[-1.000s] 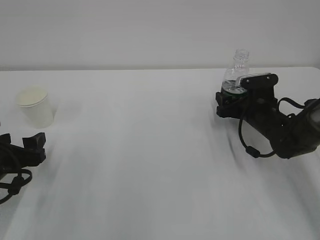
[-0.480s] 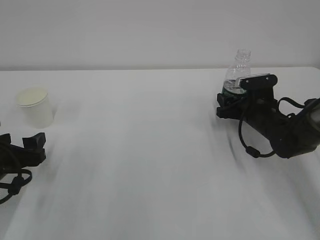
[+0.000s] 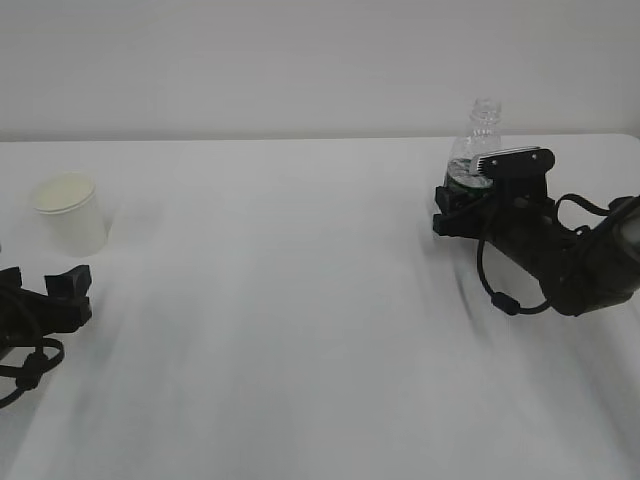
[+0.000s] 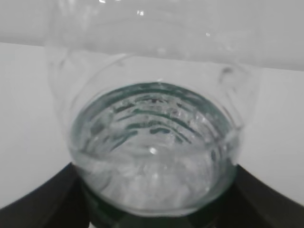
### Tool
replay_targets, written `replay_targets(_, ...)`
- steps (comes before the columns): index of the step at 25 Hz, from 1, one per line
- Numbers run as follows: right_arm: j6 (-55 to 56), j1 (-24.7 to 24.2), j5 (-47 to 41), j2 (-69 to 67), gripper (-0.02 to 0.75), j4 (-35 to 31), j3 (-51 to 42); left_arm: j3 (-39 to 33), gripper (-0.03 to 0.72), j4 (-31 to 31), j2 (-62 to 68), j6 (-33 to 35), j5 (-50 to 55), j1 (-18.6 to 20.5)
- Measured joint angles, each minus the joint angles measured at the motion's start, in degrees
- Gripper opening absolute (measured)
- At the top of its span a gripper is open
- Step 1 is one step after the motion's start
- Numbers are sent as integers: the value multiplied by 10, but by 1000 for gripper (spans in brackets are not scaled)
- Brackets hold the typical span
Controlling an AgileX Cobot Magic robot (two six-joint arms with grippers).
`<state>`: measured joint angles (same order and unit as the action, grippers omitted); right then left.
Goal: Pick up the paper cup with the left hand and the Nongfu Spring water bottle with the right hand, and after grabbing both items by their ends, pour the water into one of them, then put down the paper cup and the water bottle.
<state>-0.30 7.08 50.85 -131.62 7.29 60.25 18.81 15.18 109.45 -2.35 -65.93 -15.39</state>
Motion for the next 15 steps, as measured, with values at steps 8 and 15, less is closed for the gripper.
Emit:
replay_targets(8,-7,0,-15,7,476,6,0,0,591,0,0,0,0,0)
replay_targets(15,-19,0,-62,35,468,19,0,0,591,0,0,0,0,0)
